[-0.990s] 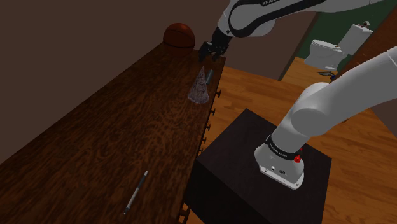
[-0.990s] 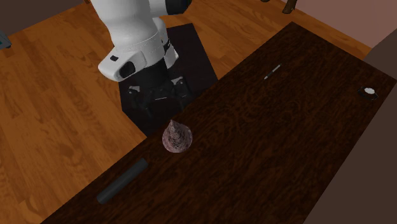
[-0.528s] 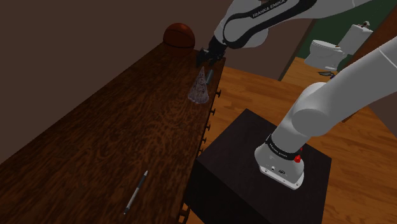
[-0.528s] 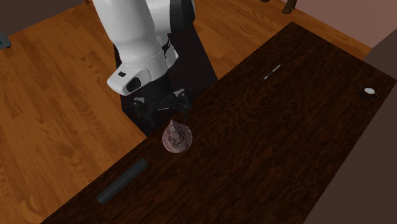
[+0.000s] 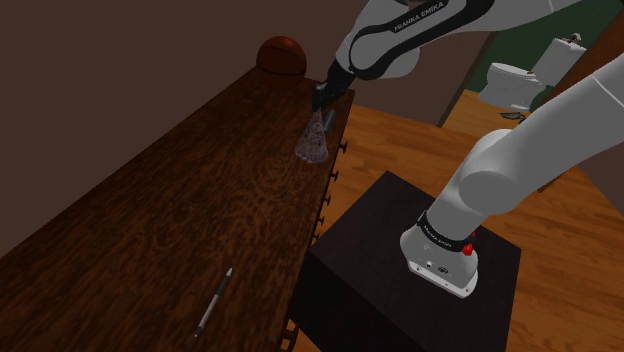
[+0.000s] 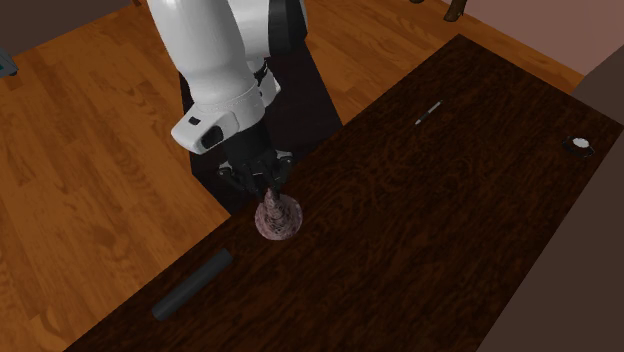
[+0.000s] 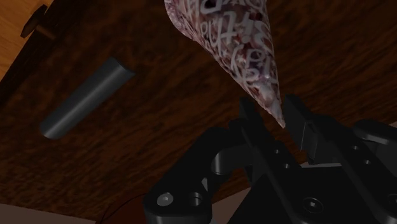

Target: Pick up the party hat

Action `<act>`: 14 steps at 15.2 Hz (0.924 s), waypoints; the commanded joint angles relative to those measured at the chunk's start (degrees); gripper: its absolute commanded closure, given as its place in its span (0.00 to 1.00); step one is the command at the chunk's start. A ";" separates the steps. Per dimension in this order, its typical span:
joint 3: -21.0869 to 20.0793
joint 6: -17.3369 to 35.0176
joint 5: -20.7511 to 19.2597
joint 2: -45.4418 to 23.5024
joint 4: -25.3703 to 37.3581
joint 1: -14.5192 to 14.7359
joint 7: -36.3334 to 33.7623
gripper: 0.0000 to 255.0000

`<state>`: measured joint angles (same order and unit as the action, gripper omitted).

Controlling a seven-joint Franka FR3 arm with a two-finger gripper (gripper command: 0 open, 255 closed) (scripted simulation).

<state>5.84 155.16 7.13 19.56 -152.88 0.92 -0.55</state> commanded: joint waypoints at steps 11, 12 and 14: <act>-0.79 -6.55 -1.41 3.72 2.79 -0.93 -1.52 1.00; -0.87 -7.45 -1.56 4.18 3.24 -1.02 -1.68 1.00; -1.02 -9.24 -1.82 5.03 4.18 -1.20 -1.98 1.00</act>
<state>4.83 146.68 5.40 24.37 -149.23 -0.21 -2.46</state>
